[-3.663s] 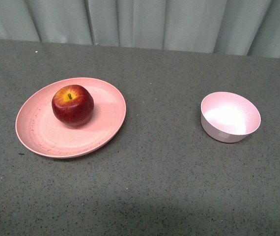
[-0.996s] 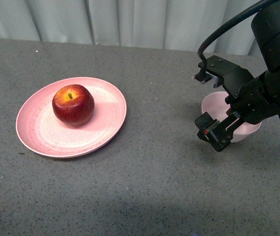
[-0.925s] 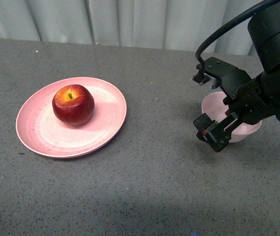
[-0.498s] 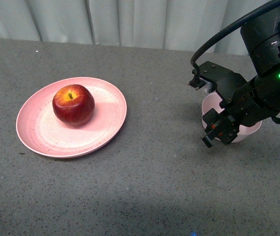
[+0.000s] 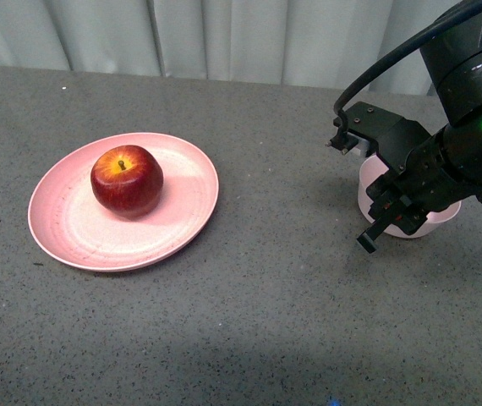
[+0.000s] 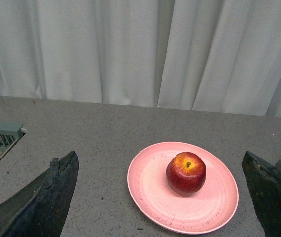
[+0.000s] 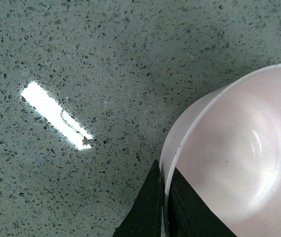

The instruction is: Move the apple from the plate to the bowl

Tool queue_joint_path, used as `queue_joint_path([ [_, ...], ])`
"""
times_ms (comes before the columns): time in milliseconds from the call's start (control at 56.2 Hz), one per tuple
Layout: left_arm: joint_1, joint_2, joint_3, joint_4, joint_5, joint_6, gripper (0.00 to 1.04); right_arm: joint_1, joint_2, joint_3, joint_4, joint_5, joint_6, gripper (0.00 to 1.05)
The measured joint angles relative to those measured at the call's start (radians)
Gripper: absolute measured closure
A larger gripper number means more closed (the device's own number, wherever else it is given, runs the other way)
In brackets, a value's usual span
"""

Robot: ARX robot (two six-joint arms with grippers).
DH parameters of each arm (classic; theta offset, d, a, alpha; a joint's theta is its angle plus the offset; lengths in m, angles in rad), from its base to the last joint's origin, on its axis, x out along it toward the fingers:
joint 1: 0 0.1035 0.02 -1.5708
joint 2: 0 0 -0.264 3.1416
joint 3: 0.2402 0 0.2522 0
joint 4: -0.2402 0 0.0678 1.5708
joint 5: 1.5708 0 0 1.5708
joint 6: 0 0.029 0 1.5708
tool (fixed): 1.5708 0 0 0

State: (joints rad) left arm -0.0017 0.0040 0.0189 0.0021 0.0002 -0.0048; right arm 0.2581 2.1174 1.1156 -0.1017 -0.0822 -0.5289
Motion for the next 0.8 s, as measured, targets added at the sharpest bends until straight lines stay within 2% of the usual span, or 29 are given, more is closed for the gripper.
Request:
queue_joint_path([
  [196, 0.0, 0.0, 0.0, 0.0, 0.0, 0.0, 0.07, 0.034, -0.078, 0.0, -0.024, -0.041, -0.011, 1.04],
  [445, 0.0, 0.0, 0.0, 0.0, 0.0, 0.0, 0.07, 0.218, -0.079, 0.008, -0.042, -0.102, 0.022, 1.04],
  [800, 0.0, 0.0, 0.0, 0.0, 0.0, 0.0, 0.07, 0.269, 0.014, 0.09, -0.056, -0.102, 0.048, 1.04],
])
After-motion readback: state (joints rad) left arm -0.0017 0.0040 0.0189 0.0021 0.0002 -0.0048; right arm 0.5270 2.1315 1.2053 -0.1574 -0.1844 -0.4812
